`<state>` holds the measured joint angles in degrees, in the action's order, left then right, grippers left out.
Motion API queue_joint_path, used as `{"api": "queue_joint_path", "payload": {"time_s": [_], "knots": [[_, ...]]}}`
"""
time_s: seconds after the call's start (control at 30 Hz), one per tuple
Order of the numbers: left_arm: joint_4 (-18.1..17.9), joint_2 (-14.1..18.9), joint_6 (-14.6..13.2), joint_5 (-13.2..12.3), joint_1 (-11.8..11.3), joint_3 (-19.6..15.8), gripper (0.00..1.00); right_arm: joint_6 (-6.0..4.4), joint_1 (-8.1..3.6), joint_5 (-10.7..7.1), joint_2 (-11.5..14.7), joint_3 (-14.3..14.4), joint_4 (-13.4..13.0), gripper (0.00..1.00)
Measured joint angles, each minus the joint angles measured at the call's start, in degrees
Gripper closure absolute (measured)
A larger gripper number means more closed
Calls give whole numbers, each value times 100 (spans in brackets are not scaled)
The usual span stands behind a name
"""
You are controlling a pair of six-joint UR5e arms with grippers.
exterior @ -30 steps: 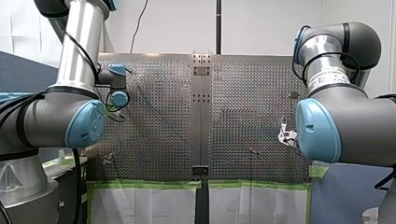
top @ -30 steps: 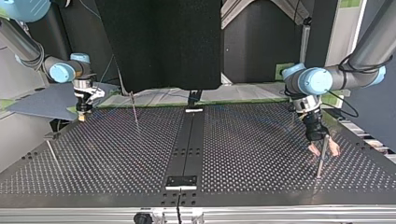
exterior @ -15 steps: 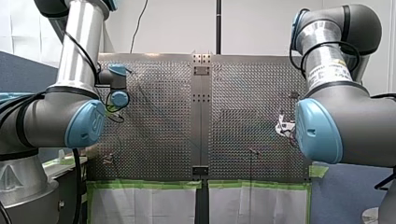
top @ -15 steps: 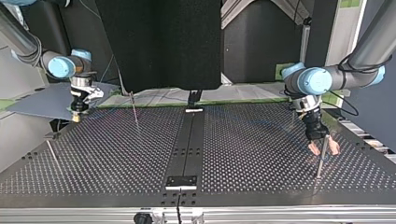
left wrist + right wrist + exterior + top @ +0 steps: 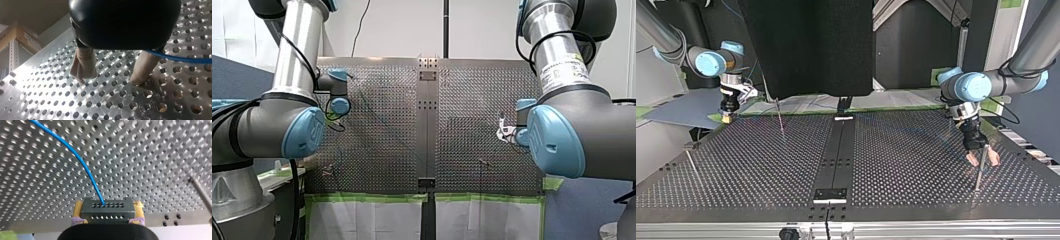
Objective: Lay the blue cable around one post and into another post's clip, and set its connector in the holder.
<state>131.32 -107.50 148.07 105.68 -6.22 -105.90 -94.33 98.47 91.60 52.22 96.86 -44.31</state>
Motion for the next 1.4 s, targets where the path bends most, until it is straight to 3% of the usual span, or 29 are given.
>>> {"api": "queue_joint_path", "payload": {"time_s": [0.13, 0.27, 0.43, 0.67, 0.77, 1.0, 1.1, 1.27, 1.4], "knots": [[0, 3, 3, 0, 0, 1, 0, 65, 130, 181, 199, 201, 121, 100], [-3, 0, 7, 1, 0, 1, 0, -55, 118, 178, 421, 421, 183, 100], [-7, 0, 6, 1, -6, 1, 0, -281, -7, -20, 706, 565, 304, 100], [-16, 3, 1, -4, -15, 1, 0, -344, -231, -261, 1097, 548, 335, 100], [-13, 0, -4, 1, -15, 1, 0, -314, -325, -314, 1256, 514, 441, 100], [-8, -1, -16, 8, -3, 1, 0, -111, -452, -334, 1661, 490, 816, 100], [-3, 0, -20, 9, -2, 1, 0, -104, -501, -334, 1751, 487, 869, 100], [0, 0, -20, 2, -2, 1, 0, -90, -616, -376, 1649, 380, 844, 100], [0, 1, -18, 0, -2, 1, 0, 76, -681, -482, 1423, 157, 1037, 100]]}}
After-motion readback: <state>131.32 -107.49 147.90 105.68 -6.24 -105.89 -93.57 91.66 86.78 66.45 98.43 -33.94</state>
